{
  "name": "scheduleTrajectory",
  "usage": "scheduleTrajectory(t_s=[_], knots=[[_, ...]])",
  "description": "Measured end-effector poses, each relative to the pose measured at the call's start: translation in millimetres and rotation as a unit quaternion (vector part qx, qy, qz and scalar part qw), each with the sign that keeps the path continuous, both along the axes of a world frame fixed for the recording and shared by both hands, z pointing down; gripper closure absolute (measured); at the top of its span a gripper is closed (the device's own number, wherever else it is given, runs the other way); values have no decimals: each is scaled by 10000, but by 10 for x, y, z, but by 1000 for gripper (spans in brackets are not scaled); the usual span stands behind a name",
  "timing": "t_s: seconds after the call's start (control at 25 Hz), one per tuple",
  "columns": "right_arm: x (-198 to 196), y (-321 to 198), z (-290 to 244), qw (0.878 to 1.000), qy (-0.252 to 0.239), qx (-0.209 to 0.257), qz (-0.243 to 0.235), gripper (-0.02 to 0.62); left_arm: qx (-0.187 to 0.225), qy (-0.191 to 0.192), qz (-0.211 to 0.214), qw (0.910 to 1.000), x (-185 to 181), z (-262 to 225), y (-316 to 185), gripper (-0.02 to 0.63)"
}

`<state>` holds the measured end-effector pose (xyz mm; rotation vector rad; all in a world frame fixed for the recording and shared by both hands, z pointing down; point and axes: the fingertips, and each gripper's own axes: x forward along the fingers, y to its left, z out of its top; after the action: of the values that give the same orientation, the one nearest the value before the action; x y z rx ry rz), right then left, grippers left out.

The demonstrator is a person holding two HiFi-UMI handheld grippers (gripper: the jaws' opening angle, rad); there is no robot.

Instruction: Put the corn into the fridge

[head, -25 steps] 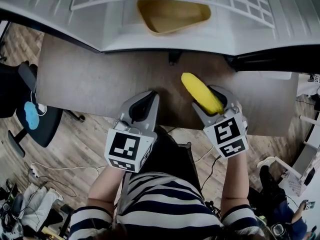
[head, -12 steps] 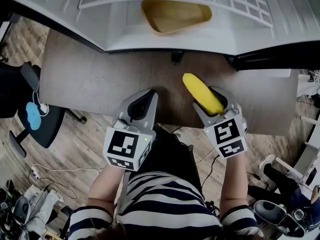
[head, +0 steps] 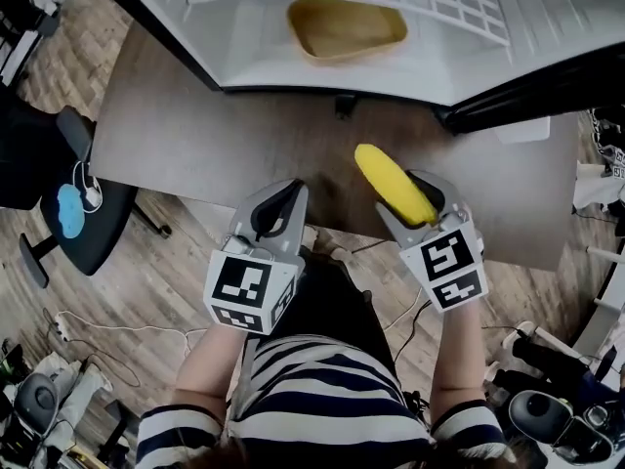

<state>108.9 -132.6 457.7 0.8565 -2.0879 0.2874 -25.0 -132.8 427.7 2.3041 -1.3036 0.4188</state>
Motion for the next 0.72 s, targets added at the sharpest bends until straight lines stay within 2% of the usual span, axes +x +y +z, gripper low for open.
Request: scheduleTrajectory(t_s=[0.28, 0.72], knots=[[18, 271, -340, 9993, -103, 39, -364, 344, 66, 69, -346, 9994, 75, -240, 333, 606], [-10, 601, -821, 9952, -266, 267, -898, 344, 474, 25, -827, 9954, 119, -741, 757, 606]])
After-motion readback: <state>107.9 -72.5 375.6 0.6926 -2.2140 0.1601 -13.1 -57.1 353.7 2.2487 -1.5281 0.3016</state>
